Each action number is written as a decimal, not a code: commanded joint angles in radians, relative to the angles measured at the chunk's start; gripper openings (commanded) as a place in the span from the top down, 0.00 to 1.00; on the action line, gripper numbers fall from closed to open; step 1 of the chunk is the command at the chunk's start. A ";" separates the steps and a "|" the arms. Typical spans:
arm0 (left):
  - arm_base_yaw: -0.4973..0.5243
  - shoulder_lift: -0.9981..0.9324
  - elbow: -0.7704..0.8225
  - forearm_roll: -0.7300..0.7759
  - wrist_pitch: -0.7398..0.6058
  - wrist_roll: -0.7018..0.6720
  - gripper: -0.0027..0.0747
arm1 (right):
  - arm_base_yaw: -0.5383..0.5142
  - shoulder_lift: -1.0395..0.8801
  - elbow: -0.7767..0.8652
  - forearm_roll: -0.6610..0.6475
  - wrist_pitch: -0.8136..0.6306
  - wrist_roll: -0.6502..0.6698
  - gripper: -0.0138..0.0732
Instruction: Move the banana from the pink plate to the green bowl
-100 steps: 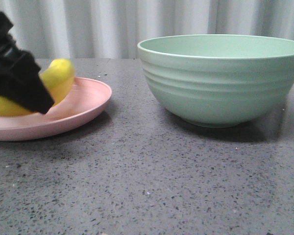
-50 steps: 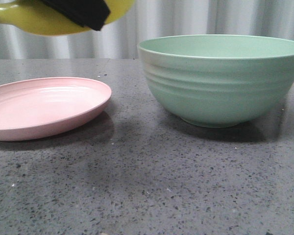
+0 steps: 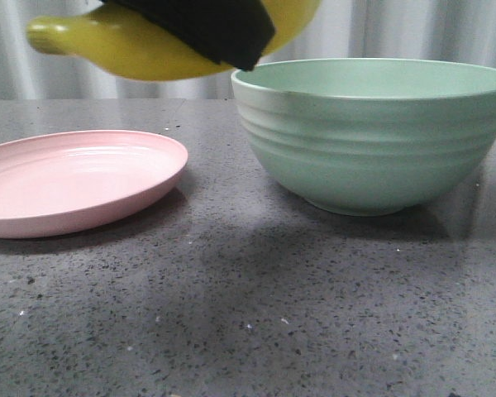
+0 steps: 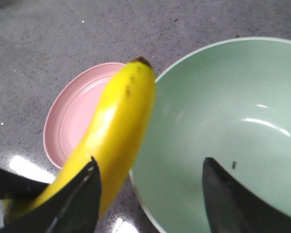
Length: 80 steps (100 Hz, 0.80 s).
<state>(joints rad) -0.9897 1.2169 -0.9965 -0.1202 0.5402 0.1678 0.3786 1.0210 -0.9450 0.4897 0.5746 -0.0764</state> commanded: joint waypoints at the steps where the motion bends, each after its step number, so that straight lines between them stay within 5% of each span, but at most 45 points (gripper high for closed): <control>1: -0.011 -0.021 -0.036 -0.012 -0.081 0.002 0.99 | 0.035 0.054 -0.061 0.041 -0.106 -0.009 0.40; 47: -0.011 -0.021 -0.036 -0.012 -0.081 0.002 0.99 | 0.080 0.221 -0.143 0.090 -0.088 -0.009 0.40; 58: -0.011 -0.021 -0.036 -0.012 -0.086 0.009 0.98 | 0.080 0.221 -0.143 0.090 -0.075 -0.009 0.58; 71: -0.011 -0.021 -0.036 -0.012 -0.105 0.027 0.71 | 0.080 0.221 -0.143 0.090 -0.070 -0.009 0.90; 80: -0.011 -0.021 -0.036 -0.010 -0.115 0.027 0.47 | 0.080 0.221 -0.143 0.090 -0.068 -0.009 0.91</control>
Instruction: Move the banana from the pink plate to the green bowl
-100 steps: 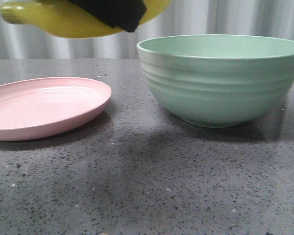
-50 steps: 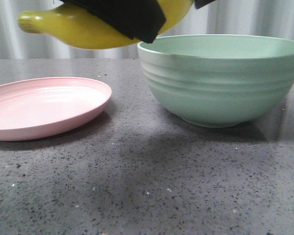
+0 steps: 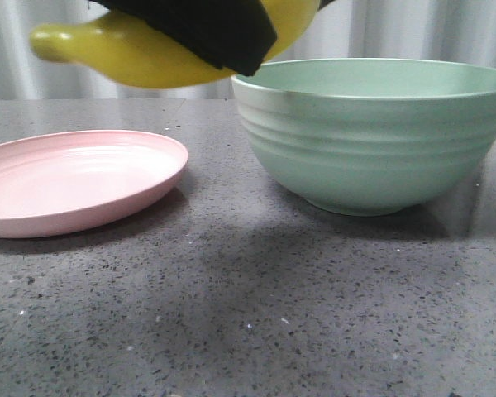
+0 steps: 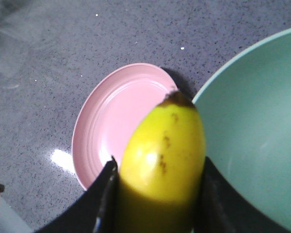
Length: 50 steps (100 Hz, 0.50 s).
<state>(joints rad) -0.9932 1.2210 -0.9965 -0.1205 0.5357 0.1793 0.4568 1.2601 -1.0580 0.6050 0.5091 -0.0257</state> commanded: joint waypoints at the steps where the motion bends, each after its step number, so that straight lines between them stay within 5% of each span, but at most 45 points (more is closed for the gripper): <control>1: -0.008 -0.025 -0.036 -0.008 -0.113 0.015 0.44 | 0.002 -0.018 -0.030 -0.025 -0.003 -0.059 0.91; 10: -0.008 -0.032 -0.036 0.016 -0.123 0.015 0.31 | 0.002 -0.020 -0.032 -0.025 -0.003 -0.072 0.91; 50: -0.008 -0.208 -0.039 0.032 -0.172 0.010 0.35 | -0.043 -0.060 -0.169 -0.280 -0.074 -0.090 0.91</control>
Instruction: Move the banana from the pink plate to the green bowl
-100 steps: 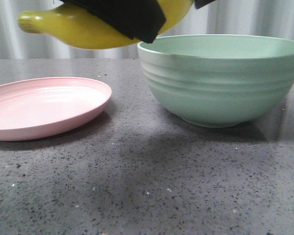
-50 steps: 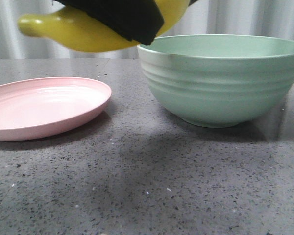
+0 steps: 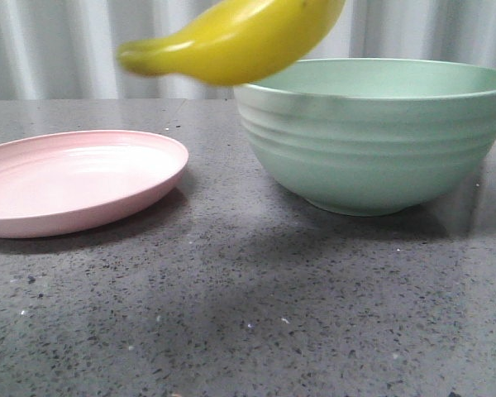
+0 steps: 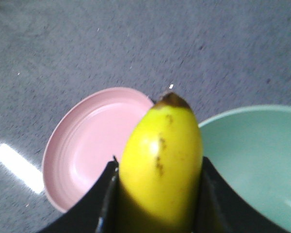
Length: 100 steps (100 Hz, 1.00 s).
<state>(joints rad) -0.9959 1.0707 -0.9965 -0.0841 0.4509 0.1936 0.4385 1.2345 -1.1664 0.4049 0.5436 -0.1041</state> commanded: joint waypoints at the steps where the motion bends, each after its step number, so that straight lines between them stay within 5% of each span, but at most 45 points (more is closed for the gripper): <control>1: -0.005 -0.060 -0.039 -0.005 -0.089 -0.005 0.35 | -0.027 -0.036 -0.062 -0.096 -0.113 -0.012 0.91; 40: -0.005 -0.103 -0.039 -0.017 -0.097 -0.005 0.35 | -0.121 0.017 -0.061 -0.306 -0.134 -0.012 0.90; 69: -0.005 -0.103 -0.039 -0.021 -0.097 -0.005 0.35 | -0.121 0.077 -0.061 -0.307 -0.096 -0.012 0.49; 100: -0.005 -0.103 -0.039 -0.021 -0.114 -0.005 0.35 | -0.121 0.077 -0.061 -0.307 -0.096 -0.007 0.40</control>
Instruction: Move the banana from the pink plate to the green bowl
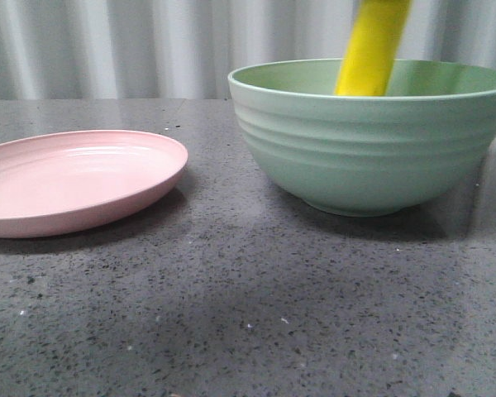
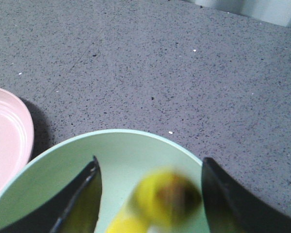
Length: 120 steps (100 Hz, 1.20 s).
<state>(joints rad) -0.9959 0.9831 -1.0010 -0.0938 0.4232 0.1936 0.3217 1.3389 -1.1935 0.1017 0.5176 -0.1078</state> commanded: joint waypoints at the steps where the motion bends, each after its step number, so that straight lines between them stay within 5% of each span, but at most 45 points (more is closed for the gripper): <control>1: -0.005 -0.016 -0.034 -0.012 -0.086 -0.005 0.35 | -0.005 -0.027 -0.034 -0.003 -0.070 -0.004 0.40; 24: -0.005 -0.016 -0.034 -0.012 -0.086 -0.005 0.44 | -0.005 -0.051 -0.034 -0.003 -0.027 -0.004 0.41; 31: -0.005 -0.016 -0.034 -0.012 -0.079 -0.005 0.58 | -0.005 -0.072 -0.034 -0.003 0.008 -0.004 0.48; 45: -0.005 -0.029 -0.030 -0.016 -0.063 -0.005 0.99 | -0.005 -0.115 -0.034 -0.003 0.078 -0.004 0.84; 48: -0.005 -0.036 -0.026 -0.016 -0.061 -0.005 0.99 | -0.005 -0.127 -0.034 -0.003 0.096 -0.004 0.93; 65: -0.005 -0.086 0.041 -0.016 -0.050 -0.005 0.99 | -0.003 -0.196 -0.001 -0.001 0.185 -0.004 0.91; 120: -0.005 -0.567 0.454 -0.091 -0.201 -0.005 0.99 | -0.003 -0.799 0.583 -0.001 -0.201 -0.004 0.91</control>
<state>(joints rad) -0.9959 0.4919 -0.5794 -0.1588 0.3161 0.1936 0.3217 0.6505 -0.6606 0.1017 0.4507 -0.1078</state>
